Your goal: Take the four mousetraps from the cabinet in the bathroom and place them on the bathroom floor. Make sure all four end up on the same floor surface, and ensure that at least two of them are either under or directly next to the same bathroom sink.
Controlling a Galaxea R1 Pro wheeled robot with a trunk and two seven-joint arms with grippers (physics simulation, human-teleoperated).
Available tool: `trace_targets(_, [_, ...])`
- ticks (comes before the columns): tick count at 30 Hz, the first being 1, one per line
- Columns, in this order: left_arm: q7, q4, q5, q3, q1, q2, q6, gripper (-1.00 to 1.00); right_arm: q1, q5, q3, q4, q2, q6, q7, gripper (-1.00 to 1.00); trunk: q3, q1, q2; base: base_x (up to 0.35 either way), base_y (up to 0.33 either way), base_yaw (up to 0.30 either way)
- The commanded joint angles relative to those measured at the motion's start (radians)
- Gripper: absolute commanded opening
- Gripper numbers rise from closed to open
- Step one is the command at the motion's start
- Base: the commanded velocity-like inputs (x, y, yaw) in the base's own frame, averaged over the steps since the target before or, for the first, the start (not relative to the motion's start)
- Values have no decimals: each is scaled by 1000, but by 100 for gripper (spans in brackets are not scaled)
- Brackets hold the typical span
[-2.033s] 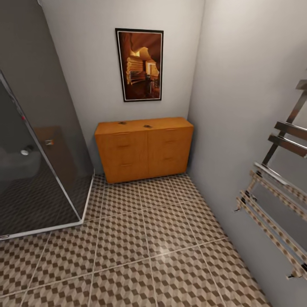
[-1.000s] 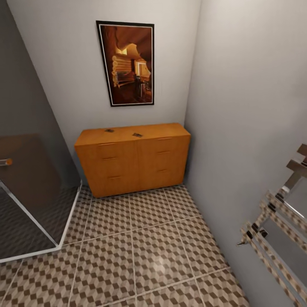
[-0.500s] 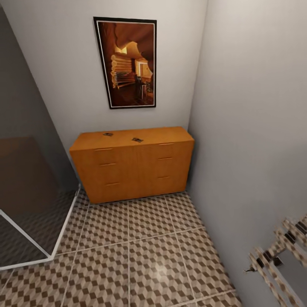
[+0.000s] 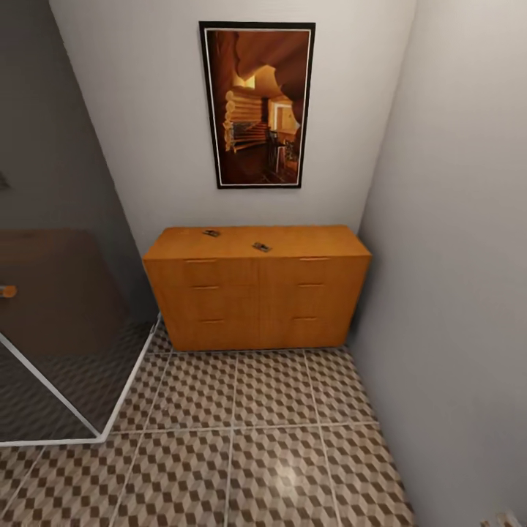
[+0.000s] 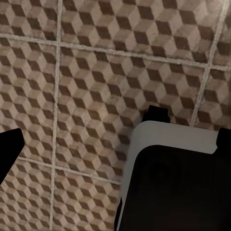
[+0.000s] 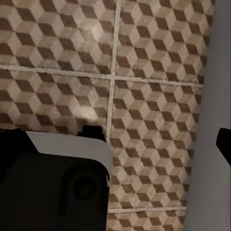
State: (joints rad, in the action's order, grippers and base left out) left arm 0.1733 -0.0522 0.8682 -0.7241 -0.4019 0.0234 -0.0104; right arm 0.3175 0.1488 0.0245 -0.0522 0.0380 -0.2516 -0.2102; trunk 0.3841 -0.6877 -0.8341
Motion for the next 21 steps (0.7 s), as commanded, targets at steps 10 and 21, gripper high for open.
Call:
trace_targets(10, [0,0,0,0,0,0,0,100,0,7,1,-5,-4,5,6,100,1,0,0,277,-105,75])
trace_targets(21, [0,0,0,0,0,0,0,100,-3,3,1,-5,-2,1,40,100,1,0,0,235,-85,1])
